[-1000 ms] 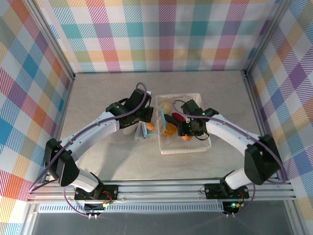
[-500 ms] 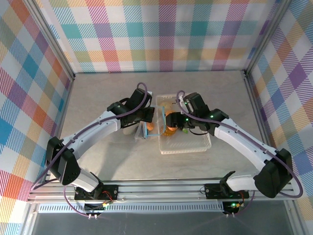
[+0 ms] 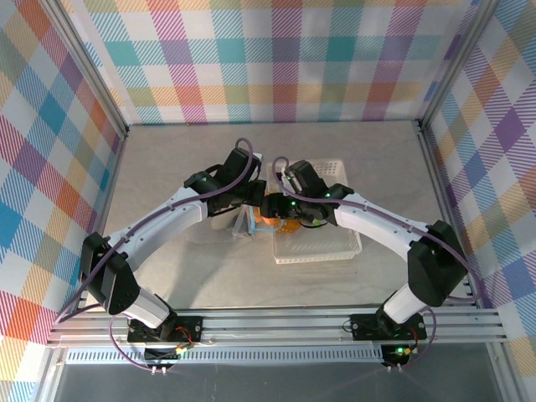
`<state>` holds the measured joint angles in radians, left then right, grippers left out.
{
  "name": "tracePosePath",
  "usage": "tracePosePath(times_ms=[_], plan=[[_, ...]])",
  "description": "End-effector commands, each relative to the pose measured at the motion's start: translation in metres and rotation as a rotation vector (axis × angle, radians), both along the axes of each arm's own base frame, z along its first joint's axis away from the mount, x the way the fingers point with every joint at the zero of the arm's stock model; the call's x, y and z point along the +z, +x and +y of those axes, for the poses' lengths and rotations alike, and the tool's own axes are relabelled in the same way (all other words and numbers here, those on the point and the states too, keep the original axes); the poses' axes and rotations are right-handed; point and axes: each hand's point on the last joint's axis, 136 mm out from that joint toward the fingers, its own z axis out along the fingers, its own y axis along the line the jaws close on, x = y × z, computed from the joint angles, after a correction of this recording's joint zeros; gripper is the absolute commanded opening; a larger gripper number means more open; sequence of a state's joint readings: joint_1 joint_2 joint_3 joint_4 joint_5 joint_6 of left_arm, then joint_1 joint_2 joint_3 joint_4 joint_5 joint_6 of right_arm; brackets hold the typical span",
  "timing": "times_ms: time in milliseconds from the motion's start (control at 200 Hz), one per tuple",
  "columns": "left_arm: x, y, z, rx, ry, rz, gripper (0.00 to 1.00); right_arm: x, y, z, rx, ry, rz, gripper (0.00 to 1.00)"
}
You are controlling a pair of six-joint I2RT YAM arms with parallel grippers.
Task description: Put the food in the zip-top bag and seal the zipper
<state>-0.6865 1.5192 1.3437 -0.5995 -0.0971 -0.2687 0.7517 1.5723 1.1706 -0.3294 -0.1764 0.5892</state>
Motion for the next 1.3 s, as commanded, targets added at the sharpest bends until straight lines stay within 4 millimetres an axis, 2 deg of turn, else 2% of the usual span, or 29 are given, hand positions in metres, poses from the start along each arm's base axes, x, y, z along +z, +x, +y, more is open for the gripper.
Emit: tracePosePath(times_ms=[0, 255, 415, 550, 735, 875, 1100, 1185, 1295], plan=[[0.022, 0.003, -0.001, 0.005, -0.05, -0.034, 0.0, 0.012, 0.009, 0.018, 0.009, 0.049, -0.026, 0.55], [0.024, 0.0, 0.001, 0.009, -0.057, -0.04, 0.02, -0.013, 0.014, 0.024, 0.011, -0.001, 0.019, 0.59], [0.026, -0.001, 0.003, 0.008, -0.063, -0.044, 0.03, -0.022, 0.015, 0.026, 0.015, -0.023, 0.04, 0.69], [0.025, -0.001, 0.005, 0.011, -0.06, -0.044, 0.02, -0.019, 0.014, 0.022, 0.015, -0.034, 0.028, 0.73], [0.024, -0.002, 0.007, 0.013, -0.062, -0.044, 0.02, 0.0, 0.014, 0.012, 0.012, -0.065, -0.025, 0.76], [0.025, -0.003, 0.008, 0.013, -0.062, -0.047, 0.02, 0.022, 0.013, -0.013, -0.002, -0.141, -0.107, 0.76], [0.026, -0.004, 0.016, 0.022, -0.037, -0.054, 0.02, 0.045, 0.004, -0.082, -0.083, -0.269, -0.177, 0.76], [0.028, -0.004, 0.019, 0.027, -0.038, -0.06, 0.02, 0.041, -0.001, -0.1, -0.104, -0.284, -0.149, 0.74], [0.032, -0.003, 0.02, 0.032, -0.046, -0.07, 0.02, 0.025, -0.004, -0.109, -0.107, -0.294, -0.105, 0.66]])
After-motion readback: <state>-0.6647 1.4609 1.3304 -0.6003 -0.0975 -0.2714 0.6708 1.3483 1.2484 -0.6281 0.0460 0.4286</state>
